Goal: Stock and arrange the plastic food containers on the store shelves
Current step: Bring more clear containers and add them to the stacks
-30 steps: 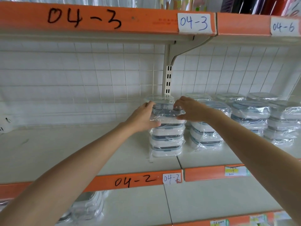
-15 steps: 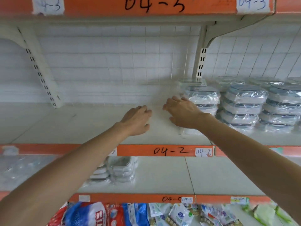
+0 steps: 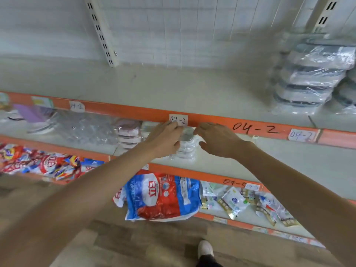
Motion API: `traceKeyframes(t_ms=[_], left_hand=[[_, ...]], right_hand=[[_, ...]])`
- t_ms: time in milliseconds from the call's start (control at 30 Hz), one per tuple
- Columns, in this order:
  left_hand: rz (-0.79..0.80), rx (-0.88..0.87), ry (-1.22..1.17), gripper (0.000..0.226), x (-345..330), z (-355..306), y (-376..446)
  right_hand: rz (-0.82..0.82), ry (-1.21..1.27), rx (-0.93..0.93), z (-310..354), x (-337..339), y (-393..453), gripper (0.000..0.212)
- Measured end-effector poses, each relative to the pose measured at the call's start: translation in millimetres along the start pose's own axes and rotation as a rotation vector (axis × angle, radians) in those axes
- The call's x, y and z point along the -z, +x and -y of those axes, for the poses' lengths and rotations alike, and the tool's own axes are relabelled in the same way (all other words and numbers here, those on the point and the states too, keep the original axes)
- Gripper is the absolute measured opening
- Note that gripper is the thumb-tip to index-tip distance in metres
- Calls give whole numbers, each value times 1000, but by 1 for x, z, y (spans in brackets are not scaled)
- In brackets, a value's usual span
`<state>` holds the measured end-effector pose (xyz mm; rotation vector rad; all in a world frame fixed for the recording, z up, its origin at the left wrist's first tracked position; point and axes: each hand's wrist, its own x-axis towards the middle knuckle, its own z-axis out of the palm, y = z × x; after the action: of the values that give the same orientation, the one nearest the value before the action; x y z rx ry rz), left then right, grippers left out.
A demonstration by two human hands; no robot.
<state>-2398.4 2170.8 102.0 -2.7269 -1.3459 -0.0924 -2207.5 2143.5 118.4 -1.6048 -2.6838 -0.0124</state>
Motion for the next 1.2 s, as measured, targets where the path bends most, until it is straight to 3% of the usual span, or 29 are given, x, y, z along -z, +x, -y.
traceKeyframes(t_ms=[267,567,833,1000,1200], left_hand=[[228,131,-91,39,-120,-13,-15],[302,253,-228,37,-220,-15,11],[182,368,-369,40,-267,-5,19],[-65,430,-318,31,-255,7,23],[-290,412,-319,49,-233,14,34]], right_hand=[[190,202,-85,-3,-140,-12,48],[206,476,-320,-32,-251,3,50],[122,660,-456,-52,-298,53,67],[80,759,-571,-60,-307,79,71],[128,856,-763,-62,-324,93,48]])
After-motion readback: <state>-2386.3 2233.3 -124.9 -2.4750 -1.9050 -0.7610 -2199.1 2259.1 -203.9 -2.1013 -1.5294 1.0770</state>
